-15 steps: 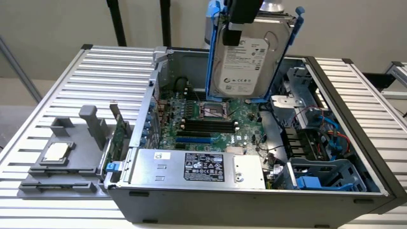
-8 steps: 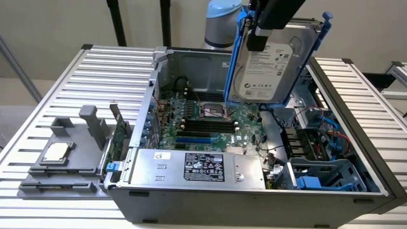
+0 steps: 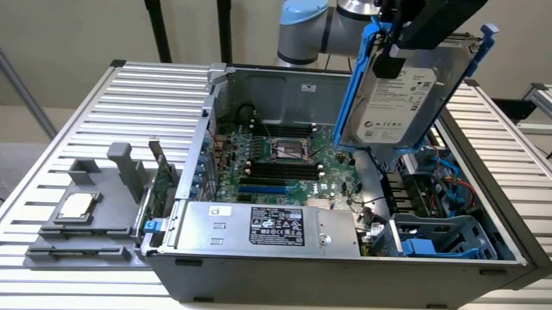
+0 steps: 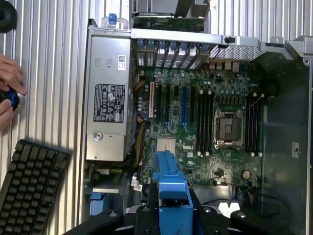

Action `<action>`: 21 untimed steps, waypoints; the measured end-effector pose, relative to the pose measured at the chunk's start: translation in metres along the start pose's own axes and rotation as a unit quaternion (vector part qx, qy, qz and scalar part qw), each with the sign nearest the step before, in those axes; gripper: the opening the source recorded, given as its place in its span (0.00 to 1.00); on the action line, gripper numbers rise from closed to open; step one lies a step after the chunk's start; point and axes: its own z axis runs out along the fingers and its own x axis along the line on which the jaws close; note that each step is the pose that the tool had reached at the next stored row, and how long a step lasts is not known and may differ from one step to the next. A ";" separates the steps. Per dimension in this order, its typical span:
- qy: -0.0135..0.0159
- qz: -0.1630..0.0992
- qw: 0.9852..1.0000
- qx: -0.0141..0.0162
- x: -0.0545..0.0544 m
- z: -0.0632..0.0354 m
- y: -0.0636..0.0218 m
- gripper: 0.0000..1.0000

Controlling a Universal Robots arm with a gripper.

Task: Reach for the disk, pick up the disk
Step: 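Pick up the disk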

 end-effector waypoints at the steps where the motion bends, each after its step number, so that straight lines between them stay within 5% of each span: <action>1: 0.000 0.000 1.000 0.000 0.002 -0.0002 -0.0046 0.33; 10: 0.000 0.000 1.000 0.000 0.019 -0.0018 -0.0428 0.33; 21: 0.000 0.000 1.000 0.000 0.052 -0.0034 -0.0671 0.33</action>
